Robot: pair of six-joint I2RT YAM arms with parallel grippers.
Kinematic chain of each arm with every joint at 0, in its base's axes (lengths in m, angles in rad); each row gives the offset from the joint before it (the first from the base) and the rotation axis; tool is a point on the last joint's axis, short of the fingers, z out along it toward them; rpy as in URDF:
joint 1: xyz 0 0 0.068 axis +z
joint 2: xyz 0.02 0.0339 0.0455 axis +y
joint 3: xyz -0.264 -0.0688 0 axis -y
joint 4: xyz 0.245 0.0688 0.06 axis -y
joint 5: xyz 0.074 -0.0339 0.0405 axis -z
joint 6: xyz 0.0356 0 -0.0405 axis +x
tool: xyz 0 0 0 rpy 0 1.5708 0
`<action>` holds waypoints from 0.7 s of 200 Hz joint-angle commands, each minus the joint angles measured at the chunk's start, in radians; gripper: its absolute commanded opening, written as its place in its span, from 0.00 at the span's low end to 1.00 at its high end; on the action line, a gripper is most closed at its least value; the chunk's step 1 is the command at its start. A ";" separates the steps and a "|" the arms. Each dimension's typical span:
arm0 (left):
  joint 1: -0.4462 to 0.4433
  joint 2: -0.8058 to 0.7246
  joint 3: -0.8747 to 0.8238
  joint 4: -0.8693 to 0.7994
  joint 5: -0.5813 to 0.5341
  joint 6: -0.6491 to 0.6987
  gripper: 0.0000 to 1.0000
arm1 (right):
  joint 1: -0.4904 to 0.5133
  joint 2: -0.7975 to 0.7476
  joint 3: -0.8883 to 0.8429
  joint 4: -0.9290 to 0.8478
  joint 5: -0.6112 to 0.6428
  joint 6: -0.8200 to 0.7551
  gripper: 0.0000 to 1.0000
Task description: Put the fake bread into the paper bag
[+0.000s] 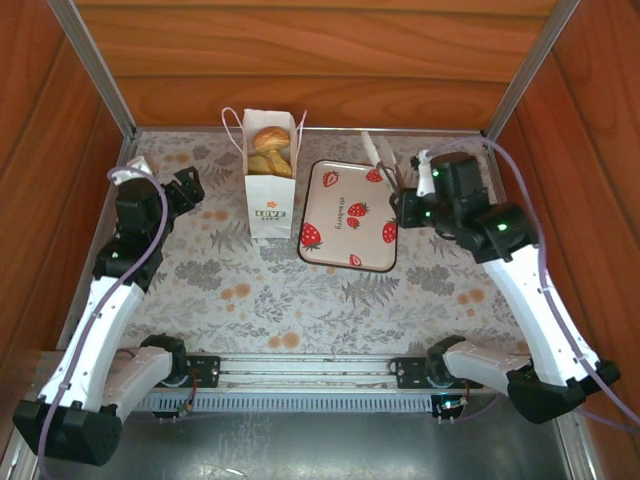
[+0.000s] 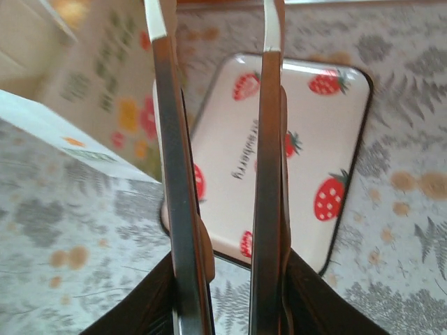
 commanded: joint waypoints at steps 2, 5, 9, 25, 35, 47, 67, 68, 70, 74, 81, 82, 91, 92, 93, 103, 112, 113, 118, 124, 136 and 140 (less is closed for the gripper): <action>0.011 -0.044 -0.081 0.036 -0.126 -0.051 0.90 | -0.002 0.016 -0.197 0.176 0.066 -0.026 0.35; 0.010 -0.047 -0.091 0.036 -0.129 -0.054 0.90 | -0.002 0.021 -0.222 0.197 0.066 -0.032 0.35; 0.013 -0.049 -0.104 0.033 -0.132 -0.057 0.90 | -0.002 0.029 -0.255 0.229 0.066 -0.040 0.35; 0.020 -0.048 -0.142 0.018 -0.129 -0.072 0.91 | -0.001 0.090 -0.336 0.329 0.070 -0.052 0.35; 0.024 -0.046 -0.161 0.008 -0.123 -0.082 0.92 | -0.001 0.140 -0.353 0.368 0.068 -0.055 0.35; 0.028 -0.042 -0.178 -0.001 -0.123 -0.094 0.92 | 0.001 0.203 -0.357 0.404 0.070 -0.057 0.33; 0.033 -0.038 -0.202 0.001 -0.129 -0.109 0.92 | 0.012 0.295 -0.355 0.464 0.092 -0.071 0.30; 0.034 -0.038 -0.203 0.001 -0.130 -0.110 0.92 | 0.012 0.299 -0.355 0.468 0.095 -0.071 0.30; 0.034 -0.037 -0.204 0.002 -0.130 -0.110 0.92 | 0.015 0.306 -0.357 0.474 0.100 -0.072 0.30; 0.034 -0.038 -0.206 0.002 -0.133 -0.111 0.92 | 0.017 0.323 -0.357 0.488 0.110 -0.071 0.30; 0.037 -0.035 -0.211 0.004 -0.135 -0.114 0.92 | 0.022 0.353 -0.358 0.514 0.127 -0.068 0.30; 0.037 -0.035 -0.211 0.004 -0.136 -0.115 0.92 | 0.024 0.356 -0.359 0.517 0.130 -0.068 0.31; 0.040 -0.032 -0.213 0.008 -0.136 -0.118 0.92 | 0.030 0.394 -0.356 0.533 0.150 -0.060 0.30; 0.041 -0.032 -0.213 0.008 -0.136 -0.118 0.92 | 0.031 0.397 -0.355 0.533 0.153 -0.059 0.30; 0.040 -0.032 -0.214 0.008 -0.137 -0.119 0.92 | 0.032 0.401 -0.353 0.534 0.156 -0.058 0.30; 0.041 -0.028 -0.214 0.010 -0.134 -0.121 0.92 | 0.040 0.437 -0.342 0.524 0.186 -0.041 0.31; 0.042 -0.027 -0.213 0.010 -0.134 -0.119 0.92 | 0.048 0.463 -0.326 0.504 0.212 -0.024 0.31; 0.042 -0.026 -0.213 0.010 -0.134 -0.119 0.92 | 0.049 0.465 -0.325 0.502 0.215 -0.023 0.31; 0.041 -0.026 -0.213 0.010 -0.134 -0.120 0.92 | 0.055 0.475 -0.320 0.494 0.225 -0.017 0.31; 0.044 -0.025 -0.215 0.009 -0.133 -0.120 0.92 | 0.060 0.484 -0.318 0.489 0.232 -0.013 0.32; 0.044 -0.025 -0.214 0.009 -0.134 -0.120 0.92 | 0.072 0.489 -0.322 0.474 0.250 -0.004 0.37; 0.046 -0.026 -0.216 0.010 -0.134 -0.119 0.92 | 0.074 0.487 -0.328 0.470 0.254 -0.001 0.38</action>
